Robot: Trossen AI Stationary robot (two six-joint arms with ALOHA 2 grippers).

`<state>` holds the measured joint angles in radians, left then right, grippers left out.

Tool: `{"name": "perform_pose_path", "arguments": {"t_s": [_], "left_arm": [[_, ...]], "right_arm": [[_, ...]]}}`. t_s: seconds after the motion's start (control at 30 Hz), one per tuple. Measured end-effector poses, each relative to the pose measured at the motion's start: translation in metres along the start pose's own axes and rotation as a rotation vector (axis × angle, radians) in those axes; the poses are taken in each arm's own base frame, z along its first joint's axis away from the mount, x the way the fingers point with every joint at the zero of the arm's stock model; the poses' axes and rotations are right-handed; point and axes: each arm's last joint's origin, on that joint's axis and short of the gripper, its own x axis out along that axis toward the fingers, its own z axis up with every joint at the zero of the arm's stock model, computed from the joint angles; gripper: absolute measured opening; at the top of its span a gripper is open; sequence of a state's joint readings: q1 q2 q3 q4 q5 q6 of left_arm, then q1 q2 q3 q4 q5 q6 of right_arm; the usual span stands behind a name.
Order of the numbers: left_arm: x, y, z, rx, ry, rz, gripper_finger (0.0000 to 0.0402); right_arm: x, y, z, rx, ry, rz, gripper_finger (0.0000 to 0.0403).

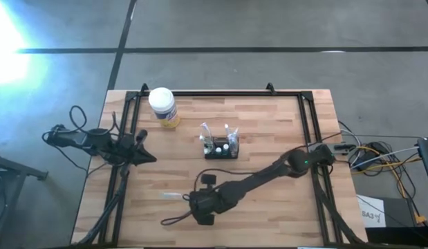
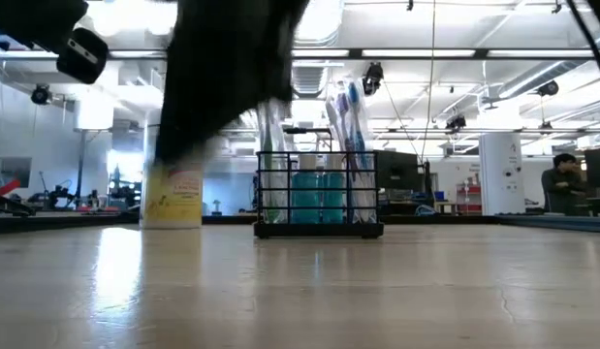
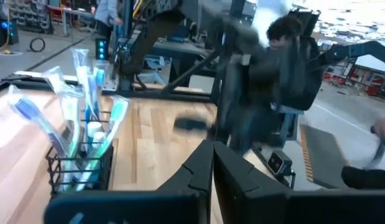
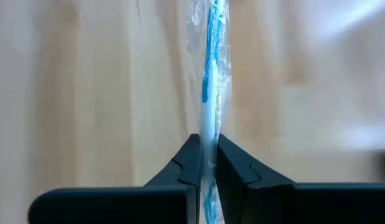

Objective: Pick & Place toothbrushing station
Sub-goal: Put the blue toothbrush into the wire organizer

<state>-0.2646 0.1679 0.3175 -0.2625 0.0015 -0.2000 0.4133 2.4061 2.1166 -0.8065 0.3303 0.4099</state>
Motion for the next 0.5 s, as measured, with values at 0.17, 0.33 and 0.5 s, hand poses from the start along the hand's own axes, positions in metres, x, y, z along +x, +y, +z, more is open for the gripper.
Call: {"name": "perform_pose_path", "arguments": {"t_s": [0.17, 0.33, 0.5], "left_arm": [[-0.005, 0.002, 0.0, -0.014, -0.044, 0.059, 0.0013], [-0.004, 0.004, -0.005, 0.008, -0.089, 0.082, 0.0009], [0.005, 0.009, -0.02, -0.018, -0.179, 0.138, 0.0011]], "right_arm": [[-0.065, -0.012, 0.009, -0.013, -0.095, -0.085, 0.0019], [-0.114, -0.035, 0.002, 0.0, -0.196, -0.071, 0.0018], [-0.117, -0.059, -0.023, 0.016, -0.404, -0.039, 0.0018]]}}
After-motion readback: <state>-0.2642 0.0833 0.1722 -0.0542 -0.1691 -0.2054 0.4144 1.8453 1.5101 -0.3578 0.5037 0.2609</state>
